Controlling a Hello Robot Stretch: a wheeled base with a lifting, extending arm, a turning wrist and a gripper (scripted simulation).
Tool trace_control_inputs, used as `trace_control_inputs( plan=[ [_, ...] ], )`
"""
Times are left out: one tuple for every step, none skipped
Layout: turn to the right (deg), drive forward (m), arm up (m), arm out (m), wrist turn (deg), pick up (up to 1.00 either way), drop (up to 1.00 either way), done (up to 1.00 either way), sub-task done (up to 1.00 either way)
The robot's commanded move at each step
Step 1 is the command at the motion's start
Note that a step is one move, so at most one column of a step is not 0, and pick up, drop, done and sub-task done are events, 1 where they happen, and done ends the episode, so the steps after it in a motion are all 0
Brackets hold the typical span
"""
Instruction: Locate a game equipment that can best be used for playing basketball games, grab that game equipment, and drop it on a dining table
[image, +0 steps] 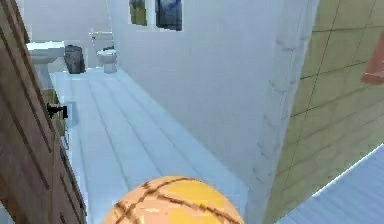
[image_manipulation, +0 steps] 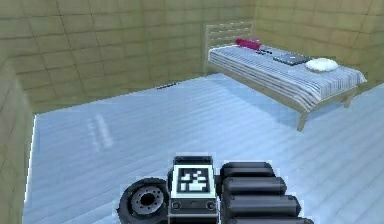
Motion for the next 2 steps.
trace_control_inputs(
  plan=[
    [0.0, 0.35, 0.0, 0.0, 0.0, 0.0, 0.0, 0.0, 0.0],
    [-9.0, 0.0, 0.0, 0.0, 0.0, 0.0, 0.0, 0.0, 0.0]
  ],
)
